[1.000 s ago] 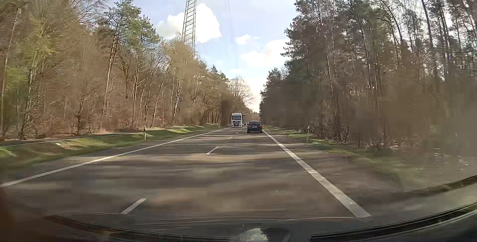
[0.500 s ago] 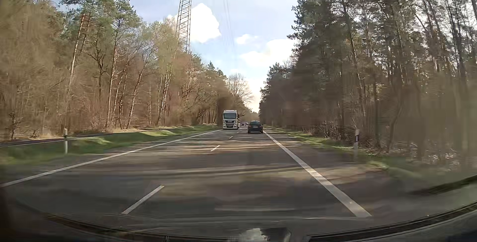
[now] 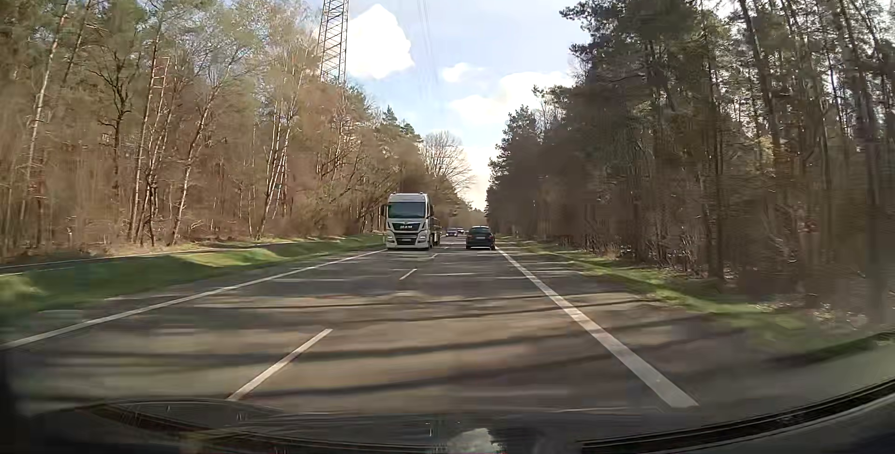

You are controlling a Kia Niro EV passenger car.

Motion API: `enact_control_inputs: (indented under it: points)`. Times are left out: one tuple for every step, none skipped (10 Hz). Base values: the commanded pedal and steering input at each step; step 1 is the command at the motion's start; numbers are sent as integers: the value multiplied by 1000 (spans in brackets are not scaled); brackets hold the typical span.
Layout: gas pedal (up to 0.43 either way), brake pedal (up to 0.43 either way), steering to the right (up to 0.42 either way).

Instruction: Follow the waypoints while adhering to traffic rules and regulations

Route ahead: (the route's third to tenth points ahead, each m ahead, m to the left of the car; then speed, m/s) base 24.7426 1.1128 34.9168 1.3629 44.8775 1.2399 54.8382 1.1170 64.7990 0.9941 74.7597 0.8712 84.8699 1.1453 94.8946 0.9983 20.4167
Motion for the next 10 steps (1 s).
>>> enact_control_inputs:
  points:
    - [177, 0, 0]
    - [177, 0, -1]
    - [177, 0, 0]
    - [177, 0, 0]
    - [177, 0, 0]
    - [177, 0, 0]
    - [177, 0, 0]
    - [177, 0, 0]
    - [177, 0, 0]
    - [177, 0, 0]
